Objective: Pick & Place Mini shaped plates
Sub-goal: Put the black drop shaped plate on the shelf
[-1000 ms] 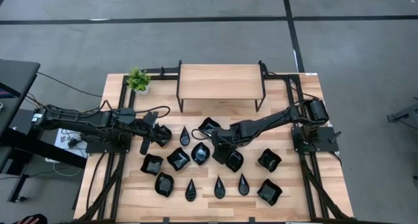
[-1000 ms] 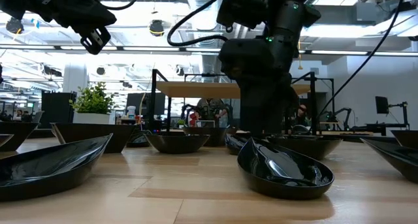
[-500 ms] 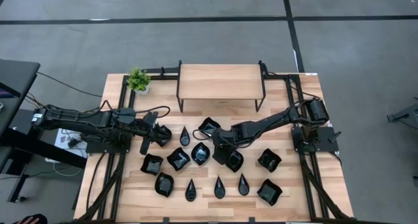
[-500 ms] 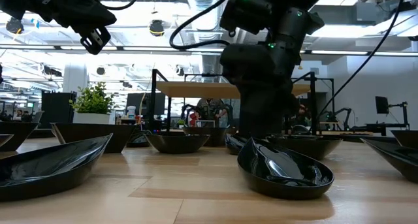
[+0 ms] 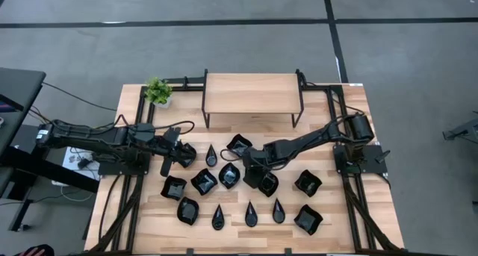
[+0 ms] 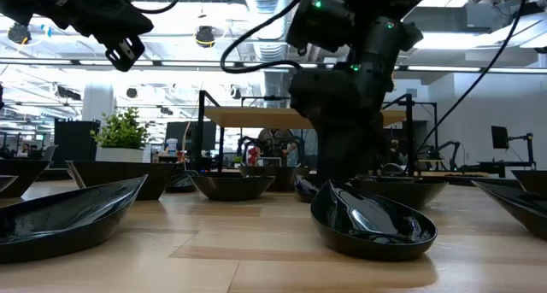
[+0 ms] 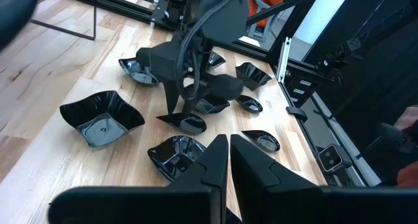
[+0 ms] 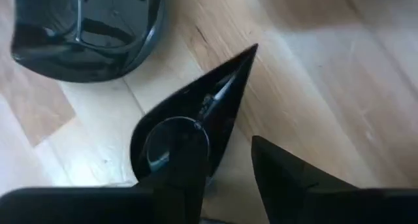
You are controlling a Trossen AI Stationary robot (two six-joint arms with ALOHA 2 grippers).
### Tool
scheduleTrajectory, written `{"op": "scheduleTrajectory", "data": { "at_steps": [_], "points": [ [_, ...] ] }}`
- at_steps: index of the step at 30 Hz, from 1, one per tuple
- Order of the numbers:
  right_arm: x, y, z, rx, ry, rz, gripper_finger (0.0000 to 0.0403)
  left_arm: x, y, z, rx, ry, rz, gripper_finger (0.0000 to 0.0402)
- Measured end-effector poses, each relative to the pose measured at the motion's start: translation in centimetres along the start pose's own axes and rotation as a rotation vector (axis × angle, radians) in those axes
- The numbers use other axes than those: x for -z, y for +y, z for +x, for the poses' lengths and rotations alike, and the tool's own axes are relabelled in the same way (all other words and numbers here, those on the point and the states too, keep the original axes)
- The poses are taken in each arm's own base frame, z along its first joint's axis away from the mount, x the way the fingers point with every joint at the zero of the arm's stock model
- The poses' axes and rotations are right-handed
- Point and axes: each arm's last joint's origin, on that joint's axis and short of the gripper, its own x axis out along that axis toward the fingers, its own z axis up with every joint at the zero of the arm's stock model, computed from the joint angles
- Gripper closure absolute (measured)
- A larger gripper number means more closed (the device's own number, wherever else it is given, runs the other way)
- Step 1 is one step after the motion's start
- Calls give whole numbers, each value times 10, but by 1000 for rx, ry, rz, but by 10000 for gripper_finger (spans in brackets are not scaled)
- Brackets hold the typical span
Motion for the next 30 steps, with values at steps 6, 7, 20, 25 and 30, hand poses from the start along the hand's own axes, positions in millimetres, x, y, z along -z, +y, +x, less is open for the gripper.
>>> {"op": "scheduleTrajectory", "data": {
  "at_steps": [6,7,20,25,30],
  "points": [
    [2,5,8,-29,6,6,323,0,0,0,0,1,0,382],
    [1,5,8,-28,6,7,329,0,0,0,0,-1,0,382],
    [0,7,6,-36,15,9,397,0,0,0,-1,1,0,382],
    [-2,8,4,-27,25,10,394,0,0,0,-1,1,0,382],
    [-2,7,4,-27,27,11,398,0,0,0,0,1,0,382]
  ]
}}
